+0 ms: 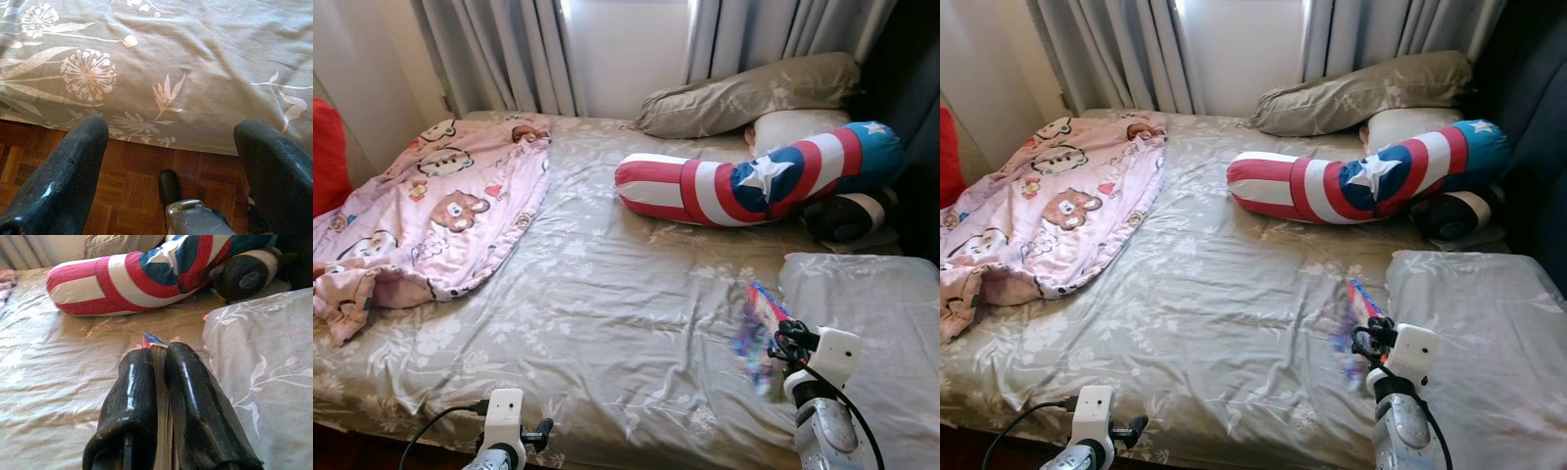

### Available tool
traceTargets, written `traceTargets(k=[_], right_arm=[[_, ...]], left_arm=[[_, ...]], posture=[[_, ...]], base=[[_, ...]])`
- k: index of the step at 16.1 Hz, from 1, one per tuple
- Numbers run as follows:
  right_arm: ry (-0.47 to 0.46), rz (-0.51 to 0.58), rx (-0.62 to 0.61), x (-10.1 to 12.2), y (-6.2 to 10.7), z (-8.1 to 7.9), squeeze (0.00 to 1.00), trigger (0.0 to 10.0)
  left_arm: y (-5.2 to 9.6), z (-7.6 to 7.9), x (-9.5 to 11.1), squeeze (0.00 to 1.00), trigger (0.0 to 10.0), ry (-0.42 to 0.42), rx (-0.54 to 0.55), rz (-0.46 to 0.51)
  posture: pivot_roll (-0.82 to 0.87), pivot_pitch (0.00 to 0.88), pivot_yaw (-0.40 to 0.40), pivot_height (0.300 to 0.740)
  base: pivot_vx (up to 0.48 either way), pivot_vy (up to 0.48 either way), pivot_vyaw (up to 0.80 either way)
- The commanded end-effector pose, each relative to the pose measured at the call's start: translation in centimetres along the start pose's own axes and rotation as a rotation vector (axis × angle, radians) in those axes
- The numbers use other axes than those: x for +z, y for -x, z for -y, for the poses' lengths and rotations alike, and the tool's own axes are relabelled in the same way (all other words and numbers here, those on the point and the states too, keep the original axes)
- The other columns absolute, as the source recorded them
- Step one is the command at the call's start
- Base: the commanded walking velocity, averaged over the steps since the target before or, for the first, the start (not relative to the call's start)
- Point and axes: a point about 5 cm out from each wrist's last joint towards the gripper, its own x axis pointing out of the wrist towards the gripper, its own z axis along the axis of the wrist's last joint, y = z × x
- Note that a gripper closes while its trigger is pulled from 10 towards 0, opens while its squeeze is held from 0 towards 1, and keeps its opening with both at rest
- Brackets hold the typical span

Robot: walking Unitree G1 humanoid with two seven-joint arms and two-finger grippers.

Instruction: Clean up the room

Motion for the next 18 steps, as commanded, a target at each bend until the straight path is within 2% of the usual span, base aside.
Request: traceTargets(k=[1, 13, 15, 16, 18], right_arm=[[0.003, 0.042, 0.019, 0.96, -0.23, -0.32, 0.00, 10.0], [0.006, 0.033, 0.016, 0.91, -0.30, -0.27, 0.00, 10.0], [0.001, 0.031, 0.005, 0.88, -0.38, -0.19, 0.00, 10.0], [-0.003, 0.031, 0.000, 0.88, -0.43, -0.17, 0.00, 10.0], [-0.068, 0.020, -0.023, 0.73, -0.75, -0.21, 0.00, 10.0]], left_arm=[[0.05, -0.14, -0.20, 0.00, 10.0, 0.005, 0.002, -0.013], [0.04, -0.15, -0.13, 0.00, 10.0, 0.006, 0.007, -0.006], [0.02, -0.12, -0.01, 0.00, 10.0, 0.005, 0.007, 0.000], [0.01, -0.10, 0.03, 0.00, 10.0, 0.006, 0.006, 0.002], [-0.09, 0.04, 0.33, 0.00, 10.0, 0.006, -0.001, 0.013]], posture=[[-0.04, 0.000, -0.014, 0.740], [-0.04, 0.000, -0.016, 0.740], [-0.04, 0.000, -0.016, 0.740], [-0.04, 0.000, -0.016, 0.740], [-0.04, 0.000, -0.016, 0.740]], base=[[0.000, 0.000, 0.00], [0.273, 0.000, 0.00], [0.000, 0.000, 0.00], [0.000, 0.000, 0.00], [0.000, 0.000, 0.00]])
